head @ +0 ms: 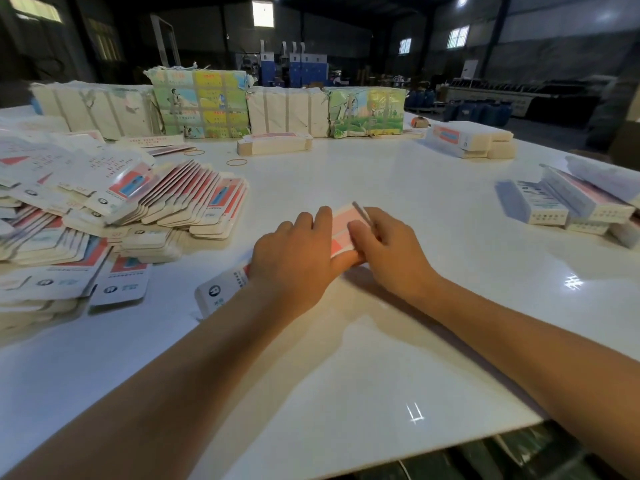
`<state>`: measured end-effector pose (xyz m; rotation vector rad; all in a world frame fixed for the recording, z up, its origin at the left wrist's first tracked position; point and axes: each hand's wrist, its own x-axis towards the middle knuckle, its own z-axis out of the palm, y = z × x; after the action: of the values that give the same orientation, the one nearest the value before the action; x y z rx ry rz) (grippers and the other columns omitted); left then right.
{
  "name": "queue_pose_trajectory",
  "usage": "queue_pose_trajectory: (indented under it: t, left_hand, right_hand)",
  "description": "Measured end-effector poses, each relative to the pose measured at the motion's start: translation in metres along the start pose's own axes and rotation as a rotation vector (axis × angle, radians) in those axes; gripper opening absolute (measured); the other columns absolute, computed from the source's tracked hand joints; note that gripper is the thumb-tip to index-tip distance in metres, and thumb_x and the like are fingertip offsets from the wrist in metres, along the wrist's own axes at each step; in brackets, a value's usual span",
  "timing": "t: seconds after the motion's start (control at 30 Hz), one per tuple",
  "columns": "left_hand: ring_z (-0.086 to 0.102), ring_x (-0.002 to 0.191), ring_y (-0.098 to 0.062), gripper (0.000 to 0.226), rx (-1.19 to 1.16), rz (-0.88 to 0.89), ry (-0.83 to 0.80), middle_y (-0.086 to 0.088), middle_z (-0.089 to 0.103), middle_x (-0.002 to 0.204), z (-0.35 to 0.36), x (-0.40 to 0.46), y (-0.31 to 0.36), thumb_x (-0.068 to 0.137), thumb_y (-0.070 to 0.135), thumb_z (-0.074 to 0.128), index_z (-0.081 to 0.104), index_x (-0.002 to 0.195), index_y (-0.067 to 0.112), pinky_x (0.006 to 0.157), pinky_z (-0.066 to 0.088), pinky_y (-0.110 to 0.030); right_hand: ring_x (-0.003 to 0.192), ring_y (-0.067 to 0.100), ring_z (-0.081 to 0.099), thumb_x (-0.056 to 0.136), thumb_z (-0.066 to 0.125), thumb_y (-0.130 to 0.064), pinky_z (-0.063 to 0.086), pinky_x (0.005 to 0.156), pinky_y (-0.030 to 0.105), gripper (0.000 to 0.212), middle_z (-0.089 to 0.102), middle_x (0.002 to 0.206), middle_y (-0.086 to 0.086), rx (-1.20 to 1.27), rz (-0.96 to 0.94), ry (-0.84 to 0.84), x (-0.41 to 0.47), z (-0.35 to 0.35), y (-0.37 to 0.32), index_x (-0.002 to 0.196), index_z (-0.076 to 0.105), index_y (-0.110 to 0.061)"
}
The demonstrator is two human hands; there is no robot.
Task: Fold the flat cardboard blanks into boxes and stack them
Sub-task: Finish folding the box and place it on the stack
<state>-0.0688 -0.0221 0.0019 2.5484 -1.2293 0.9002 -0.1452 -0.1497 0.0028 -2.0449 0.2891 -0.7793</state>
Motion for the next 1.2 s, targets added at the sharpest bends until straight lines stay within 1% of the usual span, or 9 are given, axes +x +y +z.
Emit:
queue_pose_trajectory:
  t: [0.07,0.17,0.27,0.4,0.6,0.8,1.0,1.1,1.2]
  left_hand:
    - [0.057,0.101,-0.020,0.063,0.035,0.004,0.015,-0.002,0.053,0.116,0.002,-0.001,0.001,0.089,0.064,0.037,0.025,0.135,0.021,0.068,0.040,-0.028]
    - [0.057,0.099,-0.020,0.063,0.095,0.020,0.014,-0.001,0.052,0.114,0.004,-0.002,0.000,0.090,0.064,0.036,0.024,0.134,0.021,0.065,0.034,-0.026]
    - [0.057,0.101,-0.021,0.064,0.075,0.020,0.003,-0.001,0.052,0.117,0.004,-0.002,-0.003,0.088,0.064,0.040,0.024,0.132,0.021,0.067,0.038,-0.026]
    - [0.057,0.100,-0.020,0.071,0.052,0.047,0.046,0.000,0.052,0.118,0.001,-0.004,-0.005,0.083,0.070,0.028,0.024,0.135,0.022,0.072,0.045,-0.025]
    - [0.056,0.098,-0.018,0.078,0.087,0.067,0.068,-0.002,0.054,0.117,-0.003,-0.007,-0.007,0.081,0.071,0.020,0.027,0.139,0.019,0.072,0.040,-0.023]
    - [0.059,0.091,-0.025,0.080,0.036,0.057,0.025,-0.009,0.060,0.110,-0.009,-0.007,-0.007,0.081,0.068,0.023,0.041,0.136,0.013,0.067,0.043,-0.030]
    - [0.062,0.077,-0.030,0.082,0.023,0.069,0.011,-0.015,0.063,0.094,-0.016,-0.008,-0.004,0.081,0.064,0.020,0.052,0.126,0.004,0.062,0.050,-0.034]
    - [0.062,0.073,-0.031,0.083,0.007,0.063,0.014,-0.016,0.064,0.091,-0.018,-0.008,0.000,0.081,0.064,0.020,0.054,0.125,0.002,0.059,0.051,-0.033]
    - [0.061,0.080,-0.030,0.080,-0.025,0.026,0.003,-0.015,0.062,0.098,-0.019,-0.008,0.002,0.083,0.065,0.027,0.049,0.131,0.005,0.062,0.048,-0.033]
  right_hand:
    - [0.066,0.009,0.058,0.099,0.039,-0.024,0.042,0.058,0.019,0.017,0.062,0.078,0.000,-0.316,-0.162,0.001,-0.005,0.005,0.001,0.096,0.053,-0.015]
    - [0.070,0.017,0.056,0.101,0.035,-0.028,0.041,0.064,0.031,0.024,0.062,0.081,0.003,-0.396,-0.213,-0.028,-0.006,0.007,0.001,0.098,0.052,-0.012]
    - [0.072,0.019,0.063,0.101,0.037,-0.030,0.051,0.068,0.028,0.034,0.068,0.081,0.008,-0.054,-0.062,-0.010,-0.005,0.005,-0.004,0.090,0.063,-0.011]
    - [0.076,0.023,0.070,0.100,0.040,-0.012,0.059,0.068,0.032,0.034,0.074,0.080,0.006,0.377,0.154,-0.022,0.000,-0.003,-0.005,0.086,0.070,-0.015]
    - [0.073,0.019,0.071,0.096,0.038,-0.001,0.055,0.060,0.026,0.037,0.074,0.075,0.002,0.479,0.154,-0.004,0.001,-0.005,-0.008,0.086,0.071,-0.016]
    - [0.078,0.029,0.071,0.090,0.041,0.004,0.056,0.064,0.031,0.037,0.073,0.082,0.013,0.528,0.152,-0.014,0.002,-0.008,-0.009,0.083,0.074,-0.012]
    - [0.086,0.015,0.070,0.093,0.036,-0.001,0.060,0.073,0.034,0.054,0.073,0.083,-0.013,0.360,0.025,-0.015,-0.003,-0.008,-0.009,0.082,0.071,-0.041]
    - [0.081,0.016,0.065,0.090,0.034,-0.008,0.058,0.077,0.035,0.037,0.067,0.076,-0.013,0.194,-0.089,0.011,-0.006,-0.006,-0.009,0.087,0.068,-0.023]
    - [0.063,0.006,0.055,0.095,0.038,-0.009,0.047,0.059,0.016,0.024,0.058,0.067,-0.010,0.062,-0.153,0.037,-0.010,0.000,-0.009,0.085,0.056,-0.020]
